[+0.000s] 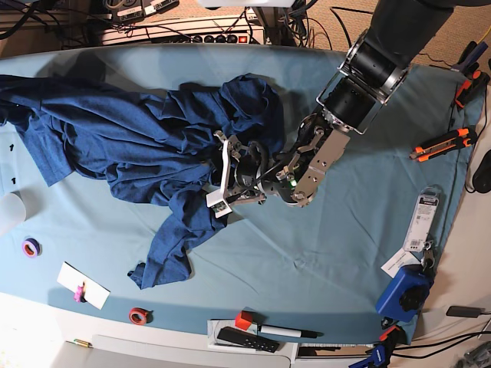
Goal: Layout the t-shirt on the table in an organized manner, then fold the t-shirt properly
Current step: 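Stretch the shirt with the right gripper pulling away from the left gripper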
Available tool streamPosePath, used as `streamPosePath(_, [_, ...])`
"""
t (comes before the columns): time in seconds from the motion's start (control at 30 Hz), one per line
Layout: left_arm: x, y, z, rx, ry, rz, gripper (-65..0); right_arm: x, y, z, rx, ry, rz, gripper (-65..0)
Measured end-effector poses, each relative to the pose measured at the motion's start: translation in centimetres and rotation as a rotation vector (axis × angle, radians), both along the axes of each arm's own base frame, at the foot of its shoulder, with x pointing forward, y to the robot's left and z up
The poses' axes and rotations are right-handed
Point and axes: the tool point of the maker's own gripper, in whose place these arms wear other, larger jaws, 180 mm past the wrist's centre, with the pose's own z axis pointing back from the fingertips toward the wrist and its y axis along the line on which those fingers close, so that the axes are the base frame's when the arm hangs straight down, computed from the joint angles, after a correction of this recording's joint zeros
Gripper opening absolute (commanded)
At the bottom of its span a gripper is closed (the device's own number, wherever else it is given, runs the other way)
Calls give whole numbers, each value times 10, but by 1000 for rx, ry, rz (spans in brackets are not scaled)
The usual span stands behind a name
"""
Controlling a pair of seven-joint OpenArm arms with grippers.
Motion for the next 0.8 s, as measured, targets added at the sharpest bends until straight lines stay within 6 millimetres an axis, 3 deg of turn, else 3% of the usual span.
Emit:
streamPosePath(0.03, [0, 0, 0, 0, 0, 0, -320, 4, 4, -5, -10, 25, 26, -331])
streamPosePath(0.2, [2, 1, -1, 4, 4, 18, -320, 39, 26, -26, 17, 71, 116, -328])
streamPosePath(0.4, [2, 1, -1, 4, 4, 18, -320, 107, 85, -50, 6, 109, 333, -328])
streamPosePath(0.53, [2, 1, -1, 5, 3, 17, -320, 141, 108, -73, -86, 222, 380, -329])
streamPosePath(0.67, [2, 2, -2, 16, -1, 15, -320, 161, 115, -99, -157, 332, 393, -329])
streamPosePath(0.8, [1, 2, -3, 17, -4, 15, -320, 170, 100, -134, -71, 405, 366, -329])
